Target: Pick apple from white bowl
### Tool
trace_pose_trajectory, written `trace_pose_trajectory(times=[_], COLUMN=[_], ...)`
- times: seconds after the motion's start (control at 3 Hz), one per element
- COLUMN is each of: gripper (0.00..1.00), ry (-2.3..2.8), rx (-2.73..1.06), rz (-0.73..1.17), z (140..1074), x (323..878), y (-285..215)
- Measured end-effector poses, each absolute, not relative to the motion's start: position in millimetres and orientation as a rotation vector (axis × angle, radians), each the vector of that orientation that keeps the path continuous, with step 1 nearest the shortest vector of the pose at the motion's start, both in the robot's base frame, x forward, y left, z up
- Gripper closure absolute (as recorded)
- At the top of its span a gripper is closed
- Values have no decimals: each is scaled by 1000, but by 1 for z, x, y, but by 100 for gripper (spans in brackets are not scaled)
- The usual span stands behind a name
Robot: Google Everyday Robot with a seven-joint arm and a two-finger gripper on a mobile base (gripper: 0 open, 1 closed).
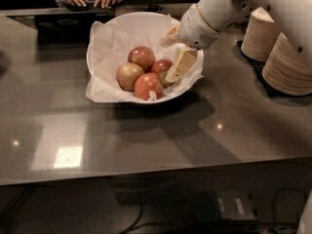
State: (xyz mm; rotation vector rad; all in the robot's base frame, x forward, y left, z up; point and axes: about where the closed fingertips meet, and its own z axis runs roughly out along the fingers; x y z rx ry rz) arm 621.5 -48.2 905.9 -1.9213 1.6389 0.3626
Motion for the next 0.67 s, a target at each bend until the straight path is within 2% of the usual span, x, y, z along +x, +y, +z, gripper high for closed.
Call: trace_pose_trajectory(times=[0.67], gripper=[29], ry=[1641], rx=[-1963], rz=[407], z=[883], x=[628], y=[-42])
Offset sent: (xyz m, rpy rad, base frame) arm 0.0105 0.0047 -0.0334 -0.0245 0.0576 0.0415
